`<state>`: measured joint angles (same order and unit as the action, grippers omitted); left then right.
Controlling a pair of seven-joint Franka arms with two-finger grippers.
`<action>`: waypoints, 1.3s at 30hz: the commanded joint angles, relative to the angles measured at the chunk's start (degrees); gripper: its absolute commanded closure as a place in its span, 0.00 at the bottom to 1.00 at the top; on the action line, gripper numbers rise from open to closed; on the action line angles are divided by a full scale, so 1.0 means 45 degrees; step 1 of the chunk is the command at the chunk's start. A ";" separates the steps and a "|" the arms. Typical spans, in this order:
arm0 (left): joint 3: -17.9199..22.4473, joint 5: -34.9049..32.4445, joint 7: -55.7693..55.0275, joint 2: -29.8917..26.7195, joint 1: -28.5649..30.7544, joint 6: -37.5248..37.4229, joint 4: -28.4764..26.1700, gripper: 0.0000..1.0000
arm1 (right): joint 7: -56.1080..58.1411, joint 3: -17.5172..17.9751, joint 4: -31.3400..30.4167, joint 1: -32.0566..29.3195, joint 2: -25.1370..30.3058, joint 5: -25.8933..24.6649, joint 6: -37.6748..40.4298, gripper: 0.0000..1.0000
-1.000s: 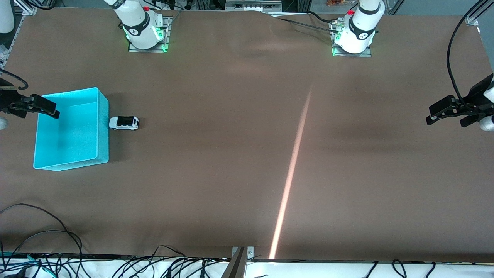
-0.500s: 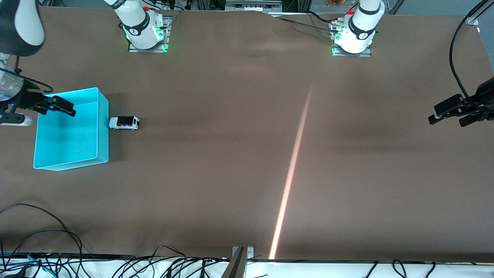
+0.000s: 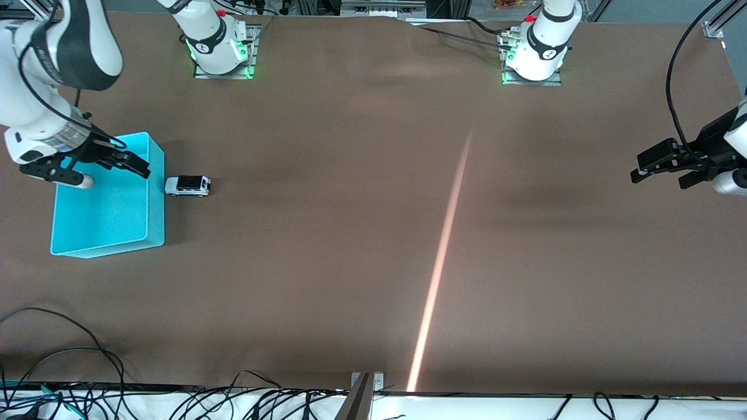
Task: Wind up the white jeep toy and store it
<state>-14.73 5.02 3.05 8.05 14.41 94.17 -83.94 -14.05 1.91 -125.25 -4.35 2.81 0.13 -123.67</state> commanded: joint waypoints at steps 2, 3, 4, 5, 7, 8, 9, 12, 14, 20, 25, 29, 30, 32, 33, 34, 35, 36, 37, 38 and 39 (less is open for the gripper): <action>-0.0067 -0.0355 0.0161 -0.0148 -0.0018 -0.0145 -0.0137 0.00 | -0.2304 0.0454 -0.1248 -0.0088 0.0099 0.0011 -0.1345 0.00; -0.0067 -0.0355 0.0161 -0.0148 -0.0018 -0.0145 -0.0137 0.00 | -0.2539 0.0494 -0.1307 -0.0088 0.0059 0.0011 -0.1463 0.00; -0.0067 -0.0355 0.0161 -0.0148 -0.0018 -0.0145 -0.0137 0.00 | -0.2870 0.0494 -0.1385 -0.0088 0.0001 0.0011 -0.1580 0.00; -0.0067 -0.0355 0.0161 -0.0148 -0.0018 -0.0145 -0.0137 0.00 | -0.3164 0.0494 -0.1444 -0.0088 -0.0019 0.0011 -0.1717 0.00; -0.0047 -0.0355 0.0161 -0.0128 -0.0018 -0.0145 -0.0137 0.00 | -0.3827 0.0494 -0.1522 -0.0088 -0.0019 0.0011 -0.1796 0.00; -0.0067 -0.0355 0.0161 -0.0128 -0.0018 -0.0145 -0.0137 0.00 | -0.4179 0.0494 -0.1522 -0.0088 -0.0058 0.0011 -0.1854 0.00; -0.0067 -0.0355 0.0161 -0.0128 0.0002 -0.0145 -0.0137 0.00 | -0.4511 0.0494 -0.1522 -0.0088 -0.0194 0.0011 -0.1874 0.00; -0.0067 -0.0374 0.0161 -0.0109 0.0002 -0.0145 -0.0137 0.00 | -0.5449 0.0494 -0.1522 -0.0069 -0.0662 0.0011 -0.2302 0.00; -0.0067 -0.0394 0.0161 -0.0109 0.0002 -0.0145 -0.0137 0.00 | -0.6093 0.0494 -0.1522 -0.0069 -0.1052 0.0011 -0.2673 0.00; -0.0047 -0.0394 0.0161 -0.0109 -0.0018 -0.0145 -0.0137 0.00 | -0.8652 0.0513 -0.1542 -0.0088 -0.1932 -0.0008 -0.3377 0.00; -0.0067 -0.0394 0.0161 -0.0090 -0.0018 -0.0145 -0.0137 0.00 | -0.9045 0.0494 -0.1542 -0.0088 -0.2147 0.0031 -0.3515 0.00; -0.0067 -0.0394 0.0161 -0.0089 -0.0037 -0.0126 -0.0137 0.00 | -0.9746 0.0494 -0.1522 -0.0088 -0.2421 0.0031 -0.3515 0.00; -0.0067 -0.0394 0.0161 -0.0089 -0.0037 -0.0126 -0.0137 0.00 | -1.0019 0.0494 -0.1522 -0.0088 -0.2460 0.0031 -0.3515 0.00; -0.0086 -0.0394 0.0161 -0.0089 -0.0037 -0.0145 -0.0156 0.00 | -1.0450 0.0494 -0.1522 -0.0088 -0.2558 0.0031 -0.3709 0.00; -0.0106 -0.0413 0.0161 -0.0089 -0.0037 -0.0126 -0.0137 0.00 | -1.0587 0.0494 -0.1522 -0.0088 -0.2636 0.0031 -0.3865 0.00; -0.0144 -0.0394 0.0161 -0.0089 -0.0037 -0.0126 -0.0137 0.00 | -1.0743 0.0494 -0.1522 -0.0088 -0.2733 0.0031 -0.3924 0.00; -0.0145 -0.0413 0.0161 -0.0070 -0.0037 -0.0126 -0.0137 0.00 | -1.0919 0.0494 -0.1522 -0.0088 -0.2811 0.0031 -0.3964 0.00; -0.0145 -0.0413 0.0161 -0.0089 -0.0037 -0.0126 -0.0137 0.00 | -1.1153 0.0494 -0.1522 -0.0069 -0.2909 0.0011 -0.3964 0.00; -0.0145 -0.0413 0.0161 -0.0070 -0.0037 -0.0126 -0.0137 0.00 | -1.1387 0.0494 -0.1522 -0.0088 -0.2987 0.0011 -0.3964 0.00; -0.0145 -0.0413 0.0161 -0.0070 -0.0037 -0.0126 -0.0137 0.00 | -1.1718 0.0494 -0.1542 -0.0069 -0.3065 0.0011 -0.3964 0.00; -0.0164 -0.0413 0.0161 -0.0089 -0.0037 -0.0145 -0.0156 0.00 | -1.2069 0.0494 -0.1561 -0.0088 -0.3085 0.0011 -0.3983 0.00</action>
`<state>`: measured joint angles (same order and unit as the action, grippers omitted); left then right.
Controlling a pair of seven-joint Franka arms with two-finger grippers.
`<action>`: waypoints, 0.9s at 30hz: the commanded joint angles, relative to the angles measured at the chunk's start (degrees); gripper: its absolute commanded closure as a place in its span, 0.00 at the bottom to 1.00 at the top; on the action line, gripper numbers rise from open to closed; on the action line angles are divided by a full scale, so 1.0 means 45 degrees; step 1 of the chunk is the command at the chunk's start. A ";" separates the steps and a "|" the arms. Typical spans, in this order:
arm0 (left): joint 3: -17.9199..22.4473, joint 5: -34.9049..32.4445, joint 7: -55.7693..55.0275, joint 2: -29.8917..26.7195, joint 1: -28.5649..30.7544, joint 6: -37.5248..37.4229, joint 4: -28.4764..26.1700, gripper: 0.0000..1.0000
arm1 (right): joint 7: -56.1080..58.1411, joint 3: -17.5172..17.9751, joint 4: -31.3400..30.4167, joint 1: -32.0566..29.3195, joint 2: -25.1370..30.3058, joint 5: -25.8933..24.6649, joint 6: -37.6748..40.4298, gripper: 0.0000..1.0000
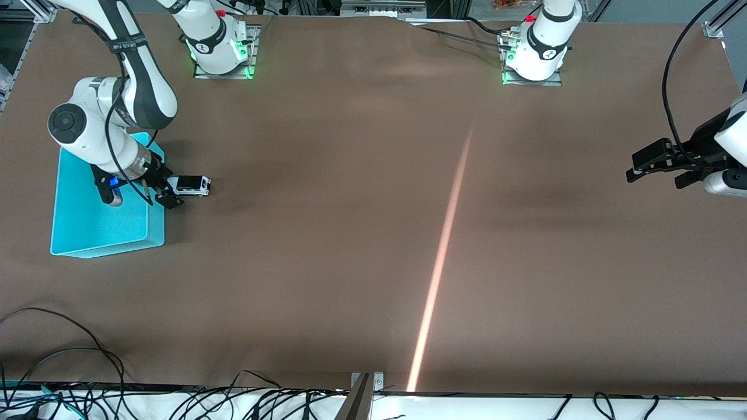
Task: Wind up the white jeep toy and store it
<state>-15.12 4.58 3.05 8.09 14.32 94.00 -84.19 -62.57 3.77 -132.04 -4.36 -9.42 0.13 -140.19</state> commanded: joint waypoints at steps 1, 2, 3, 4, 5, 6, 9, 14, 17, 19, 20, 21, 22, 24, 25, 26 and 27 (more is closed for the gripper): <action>-0.0078 -0.0314 0.0161 -0.0099 -0.0018 -0.0107 -0.0100 0.00 | -0.1562 0.0080 -0.0071 -0.0085 -0.0387 0.0010 -0.0312 0.00; -0.0078 -0.0314 0.0161 -0.0080 -0.0018 -0.0107 -0.0100 0.00 | -0.1778 0.0080 -0.0110 -0.0085 -0.0387 -0.0009 -0.0312 0.00; -0.0097 -0.0314 0.0161 -0.0060 -0.0037 -0.0088 -0.0080 0.00 | -0.1915 0.0080 -0.0130 -0.0085 -0.0368 -0.0009 -0.0293 0.00; -0.0117 -0.0314 0.0161 -0.0060 -0.0038 -0.0088 -0.0080 0.00 | -0.2033 0.0061 -0.0188 -0.0085 -0.0368 0.0010 -0.0293 0.00; -0.0117 -0.0314 0.0161 -0.0060 -0.0038 -0.0088 -0.0080 0.00 | -0.2131 0.0060 -0.0266 -0.0085 -0.0348 0.0010 -0.0293 0.00; -0.0117 -0.0314 0.0161 -0.0060 -0.0038 -0.0088 -0.0080 0.00 | -0.2267 0.0060 -0.0363 -0.0085 -0.0329 -0.0009 -0.0293 0.00; -0.0117 -0.0314 0.0161 -0.0060 -0.0038 -0.0088 -0.0080 0.00 | -0.2522 0.0060 -0.0598 -0.0085 -0.0270 0.0010 -0.0332 0.00; -0.0117 -0.0314 0.0161 -0.0040 -0.0018 -0.0068 -0.0080 0.00 | -0.2872 0.0060 -0.1261 -0.0085 -0.0270 0.0010 -0.1111 0.00; -0.0117 -0.0314 0.0161 -0.0040 -0.0018 -0.0088 -0.0080 0.00 | -0.3166 0.0041 -0.1691 -0.0085 -0.0309 0.0010 -0.1736 0.00; -0.0117 -0.0314 0.0161 -0.0040 -0.0018 -0.0087 -0.0080 0.00 | -0.3186 0.0041 -0.1867 -0.0085 -0.0367 0.0010 -0.1991 0.00; -0.0117 -0.0314 0.0161 -0.0040 -0.0018 -0.0088 -0.0080 0.00 | -0.3186 0.0022 -0.1946 -0.0085 -0.0387 0.0010 -0.2069 0.00; -0.0117 -0.0314 0.0161 -0.0040 -0.0018 -0.0088 -0.0080 0.00 | -0.3206 0.0021 -0.2004 -0.0085 -0.0426 0.0010 -0.2167 0.00; -0.0117 -0.0314 0.0161 -0.0040 -0.0018 -0.0088 -0.0080 0.00 | -0.3206 0.0021 -0.2024 -0.0085 -0.0446 0.0030 -0.2226 0.00; -0.0117 -0.0314 0.0161 -0.0040 -0.0018 -0.0087 -0.0080 0.00 | -0.3206 0.0002 -0.2044 -0.0085 -0.0543 0.0049 -0.2246 0.00; -0.0117 -0.0314 0.0161 -0.0040 -0.0037 -0.0088 -0.0099 0.00 | -0.3225 0.0002 -0.2044 -0.0085 -0.0602 0.0049 -0.2265 0.00; -0.0117 -0.0314 0.0161 -0.0040 -0.0038 -0.0068 -0.0080 0.00 | -0.3225 0.0002 -0.2044 -0.0085 -0.0660 0.0049 -0.2265 0.00; -0.0117 -0.0333 0.0161 -0.0040 -0.0038 -0.0068 -0.0080 0.00 | -0.3225 0.0002 -0.2044 -0.0085 -0.0680 0.0049 -0.2285 0.00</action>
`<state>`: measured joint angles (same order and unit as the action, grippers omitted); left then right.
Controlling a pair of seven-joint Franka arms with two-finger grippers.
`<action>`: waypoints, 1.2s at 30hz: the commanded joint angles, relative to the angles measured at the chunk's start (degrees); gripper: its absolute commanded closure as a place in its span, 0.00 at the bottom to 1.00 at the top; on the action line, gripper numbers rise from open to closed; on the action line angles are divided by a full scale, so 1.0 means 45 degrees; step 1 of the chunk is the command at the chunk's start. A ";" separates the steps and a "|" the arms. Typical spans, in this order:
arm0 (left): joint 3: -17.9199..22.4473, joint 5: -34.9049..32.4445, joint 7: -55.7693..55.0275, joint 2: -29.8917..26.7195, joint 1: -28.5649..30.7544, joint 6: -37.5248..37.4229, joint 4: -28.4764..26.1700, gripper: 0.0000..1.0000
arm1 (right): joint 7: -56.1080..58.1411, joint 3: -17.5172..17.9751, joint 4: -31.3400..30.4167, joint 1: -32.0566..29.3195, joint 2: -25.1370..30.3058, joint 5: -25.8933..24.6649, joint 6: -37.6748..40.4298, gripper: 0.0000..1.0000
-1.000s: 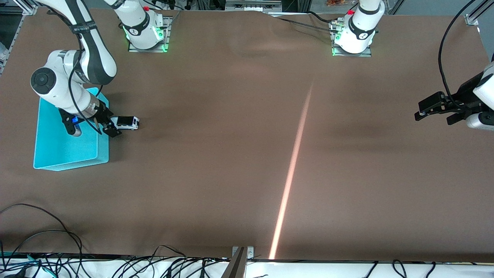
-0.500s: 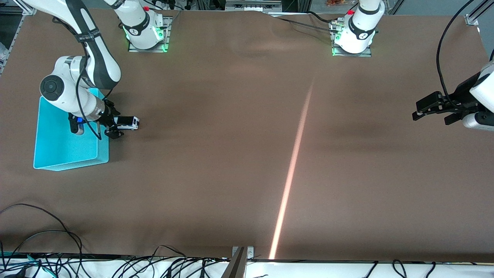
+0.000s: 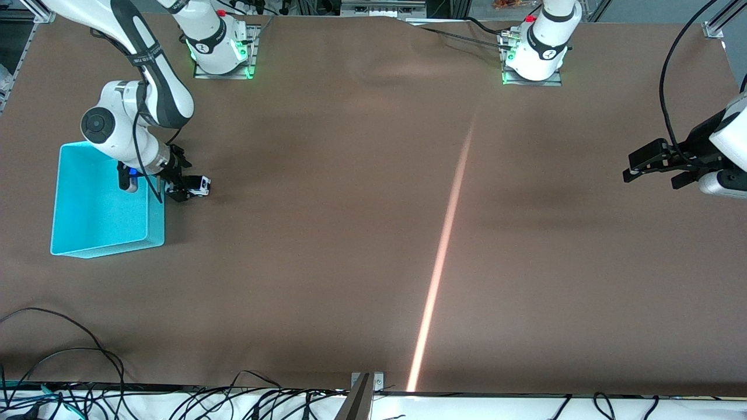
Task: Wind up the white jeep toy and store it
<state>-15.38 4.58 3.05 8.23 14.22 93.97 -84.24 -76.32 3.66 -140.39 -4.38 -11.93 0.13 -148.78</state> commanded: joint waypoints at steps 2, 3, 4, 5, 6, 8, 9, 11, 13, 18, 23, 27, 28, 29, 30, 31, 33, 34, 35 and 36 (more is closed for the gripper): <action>-0.0078 -0.0372 0.0161 -0.0071 -0.0016 -0.0061 -0.0069 0.00 | -0.0169 0.0026 -0.0190 -0.0081 -0.0201 0.0049 -0.0511 0.00; -0.0078 -0.0450 0.0161 -0.0071 -0.0016 -0.0080 -0.0069 0.00 | -0.0169 0.0026 -0.0170 -0.0081 -0.0260 0.0049 -0.0551 0.00; -0.0098 -0.0508 0.0161 -0.0071 -0.0016 -0.0080 -0.0088 0.00 | -0.0169 0.0006 -0.0170 -0.0081 -0.0299 0.0049 -0.0571 0.00; -0.0098 -0.0548 0.0161 -0.0071 -0.0016 -0.0080 -0.0088 0.00 | -0.0169 0.0006 -0.0170 -0.0081 -0.0338 0.0049 -0.0571 0.00; -0.0117 -0.0606 0.0161 -0.0071 -0.0054 -0.0080 -0.0088 0.00 | -0.0169 -0.0013 -0.0151 -0.0081 -0.0396 0.0049 -0.0571 0.00; -0.0137 -0.0626 0.0161 -0.0071 -0.0152 -0.0080 -0.0088 0.00 | -0.0169 -0.0052 -0.0131 -0.0081 -0.0455 0.0049 -0.0571 0.00; -0.0137 -0.0626 0.0161 -0.0071 -0.0172 -0.0080 -0.0088 0.00 | -0.0169 -0.0091 -0.0131 -0.0081 -0.0475 0.0030 -0.0571 0.00; -0.0137 -0.0626 0.0161 -0.0071 -0.0172 -0.0080 -0.0088 0.00 | -0.0169 -0.0228 -0.0131 -0.0081 -0.0494 0.0030 -0.0590 0.00; -0.0137 -0.0626 0.0161 -0.0071 -0.0172 -0.0080 -0.0088 0.00 | -0.0169 -0.0267 -0.0131 -0.0081 -0.0494 -0.0009 -0.0571 0.00; -0.0137 -0.0626 0.0161 -0.0071 -0.0172 -0.0080 -0.0088 0.00 | -0.0169 -0.0482 -0.0131 -0.0081 -0.0436 -0.0029 -0.0552 0.24; -0.0137 -0.0626 0.0161 -0.0071 -0.0172 -0.0080 -0.0088 0.00 | -0.0442 -0.0482 -0.0131 -0.0081 -0.0319 -0.0048 -0.0512 0.86; -0.0137 -0.0626 0.0161 -0.0070 -0.0172 -0.0080 -0.0088 0.00 | -0.0617 -0.0424 -0.0092 -0.0022 -0.0007 -0.0068 -0.0512 1.00; -0.0137 -0.0626 0.0161 -0.0051 -0.0172 -0.0080 -0.0088 0.00 | -0.0773 -0.0404 -0.0073 -0.0003 0.0071 -0.0068 -0.0512 1.00; -0.0156 -0.0626 0.0161 -0.0051 -0.0172 -0.0080 -0.0088 0.00 | -0.0968 -0.0346 -0.0073 -0.0003 0.0130 -0.0087 -0.0493 1.00; -0.0137 -0.0626 0.0161 -0.0051 -0.0172 -0.0080 -0.0088 0.00 | -0.1163 -0.0326 -0.0073 -0.0003 0.0227 -0.0088 -0.0473 1.00; -0.0156 -0.0626 0.0161 -0.0051 -0.0172 -0.0080 -0.0088 0.00 | -0.1397 -0.0326 -0.0073 -0.0003 0.0325 -0.0088 -0.0454 1.00; -0.0137 -0.0626 0.0161 -0.0051 -0.0172 -0.0080 -0.0088 0.00 | -0.1691 -0.0306 -0.0034 0.0017 0.0539 -0.0088 -0.0434 1.00; -0.0137 -0.0626 0.0161 -0.0051 -0.0172 -0.0061 -0.0088 0.00 | -0.1750 -0.0306 -0.0034 0.0056 0.0637 -0.0088 -0.0434 1.00; -0.0137 -0.0626 0.0161 -0.0032 -0.0172 -0.0061 -0.0088 0.00 | -0.1751 -0.0306 0.0005 0.0133 0.0735 -0.0088 -0.0415 1.00; -0.0137 -0.0626 0.0161 -0.0031 -0.0172 -0.0061 -0.0088 0.00 | -0.1751 -0.0306 0.0044 0.0173 0.0852 -0.0107 -0.0279 1.00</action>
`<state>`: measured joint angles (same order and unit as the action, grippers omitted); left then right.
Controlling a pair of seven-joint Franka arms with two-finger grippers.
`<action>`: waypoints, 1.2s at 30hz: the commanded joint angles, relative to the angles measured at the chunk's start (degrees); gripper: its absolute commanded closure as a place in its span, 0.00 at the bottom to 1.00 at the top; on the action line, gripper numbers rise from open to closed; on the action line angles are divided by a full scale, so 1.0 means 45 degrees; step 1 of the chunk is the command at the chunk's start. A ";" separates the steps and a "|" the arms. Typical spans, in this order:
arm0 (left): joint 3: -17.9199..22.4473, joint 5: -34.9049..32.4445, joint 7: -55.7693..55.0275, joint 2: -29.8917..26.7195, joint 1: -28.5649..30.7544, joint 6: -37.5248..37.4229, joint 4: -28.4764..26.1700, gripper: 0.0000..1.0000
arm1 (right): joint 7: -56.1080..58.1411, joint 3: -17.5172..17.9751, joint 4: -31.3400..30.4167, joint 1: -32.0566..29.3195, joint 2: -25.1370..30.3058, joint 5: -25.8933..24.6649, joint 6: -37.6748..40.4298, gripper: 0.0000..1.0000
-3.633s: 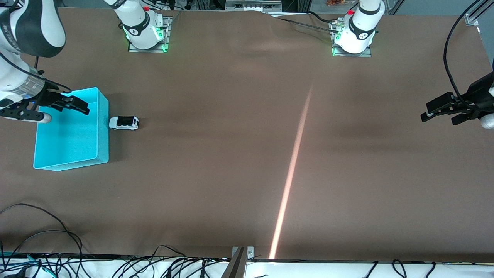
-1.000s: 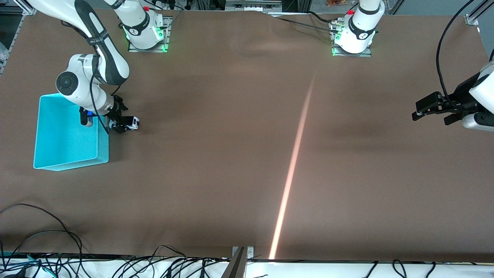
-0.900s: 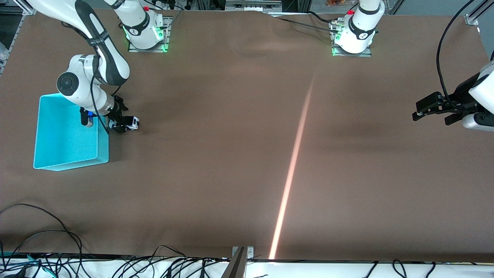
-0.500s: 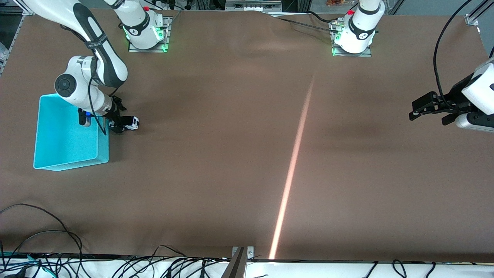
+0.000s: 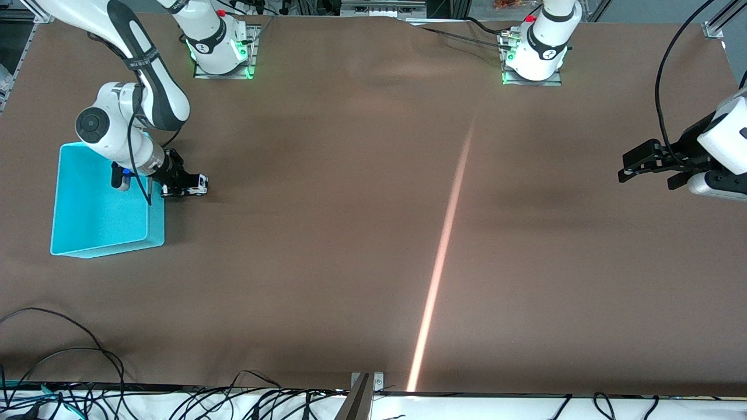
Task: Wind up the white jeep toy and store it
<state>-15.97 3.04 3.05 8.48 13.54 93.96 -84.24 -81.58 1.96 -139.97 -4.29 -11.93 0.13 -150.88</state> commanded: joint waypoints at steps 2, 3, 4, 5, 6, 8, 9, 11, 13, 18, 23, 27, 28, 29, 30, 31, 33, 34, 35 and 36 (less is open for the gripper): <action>-0.0006 -0.0284 0.0161 -0.0088 -0.0021 -0.0061 -0.0088 0.00 | -0.0581 0.0189 0.0011 0.0211 0.1186 -0.0126 0.0518 1.00; -0.0006 -0.0284 0.0161 -0.0088 -0.0021 -0.0080 -0.0088 0.00 | -0.0581 0.0306 0.0108 0.0211 0.1342 -0.0126 0.0675 1.00; -0.0006 -0.0284 0.0161 -0.0088 -0.0021 -0.0061 -0.0088 0.00 | -0.0581 0.0443 0.0225 0.0211 0.1479 -0.0107 0.0889 1.00; -0.0006 -0.0284 0.0161 -0.0068 -0.0021 -0.0080 -0.0088 0.00 | -0.0581 0.0560 0.0381 0.0211 0.1538 -0.0107 0.1142 1.00; -0.0006 -0.0284 0.0161 -0.0068 -0.0021 -0.0061 -0.0088 0.00 | -0.0639 0.0639 0.0576 0.0211 0.1558 -0.0088 0.1377 1.00; -0.0006 -0.0284 0.0161 -0.0029 -0.0021 -0.0061 -0.0069 0.00 | -0.0718 0.0756 0.1006 0.0211 0.1578 -0.0048 0.1807 1.00; -0.0006 -0.0284 0.0161 -0.0029 -0.0021 -0.0061 -0.0068 0.00 | -0.0737 0.0892 0.1259 0.0211 0.1578 -0.0048 0.2099 1.00; -0.0025 -0.0382 0.0161 -0.0029 -0.0001 -0.0061 -0.0068 0.00 | -0.0699 0.1243 0.1612 0.0211 0.1636 -0.0068 0.2568 1.00; -0.0006 -0.0421 0.0161 -0.0029 -0.0001 -0.0061 -0.0068 0.00 | -0.0523 0.1498 0.1905 0.0211 0.1695 -0.0107 0.3018 1.00; -0.0006 -0.0421 0.0161 -0.0009 -0.0001 -0.0041 -0.0068 0.00 | 0.0782 0.1558 0.2433 0.0191 0.1987 -0.0029 0.4384 1.00; -0.0006 -0.0421 0.0161 -0.0009 -0.0001 -0.0041 -0.0068 0.00 | 0.2891 0.1383 0.2746 0.0191 0.2359 0.0010 0.5538 1.00; -0.0025 -0.0421 0.0161 -0.0009 -0.0021 -0.0041 -0.0068 0.00 | 0.4745 0.0758 0.3077 0.0191 0.2496 -0.0106 0.6299 1.00; -0.0025 -0.0421 0.0161 -0.0009 -0.0021 -0.0041 -0.0068 0.00 | 0.5331 0.0660 0.3175 0.0191 0.2515 -0.0126 0.6495 1.00; -0.0025 -0.0421 0.0161 -0.0009 -0.0021 -0.0041 -0.0068 0.00 | 0.5936 0.0485 0.3253 0.0172 0.2515 -0.0146 0.6671 1.00; -0.0025 -0.0421 0.0161 -0.0009 -0.0021 -0.0041 -0.0068 0.00 | 0.6619 0.0251 0.3370 0.0172 0.2535 -0.0146 0.6866 1.00; -0.0025 -0.0421 0.0161 -0.0009 -0.0021 -0.0041 -0.0068 0.00 | 0.7341 -0.0041 0.3487 0.0152 0.2535 -0.0165 0.7061 1.00; -0.0025 -0.0402 0.0161 0.0010 -0.0021 -0.0041 -0.0068 0.00 | 0.8786 -0.0530 0.3624 0.0152 0.2554 -0.0262 0.7335 1.00; -0.0045 -0.0402 0.0161 0.0010 -0.0021 -0.0041 -0.0068 0.00 | 0.9470 -0.0764 0.3644 0.0152 0.2593 -0.0360 0.7452 1.00; -0.0045 -0.0382 0.0161 0.0010 -0.0021 -0.0060 -0.0068 0.00 | 1.0231 -0.1057 0.3645 0.0133 0.2613 -0.0496 0.7512 1.00; -0.0045 -0.0382 0.0161 -0.0009 -0.0021 -0.0061 -0.0068 0.00 | 1.0916 -0.1330 0.3645 0.0152 0.2613 -0.0556 0.7512 1.00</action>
<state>-15.95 2.43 3.05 8.78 13.52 93.96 -84.24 -46.43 0.78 -125.00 -3.43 -0.95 -0.52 -120.07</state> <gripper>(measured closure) 0.000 0.489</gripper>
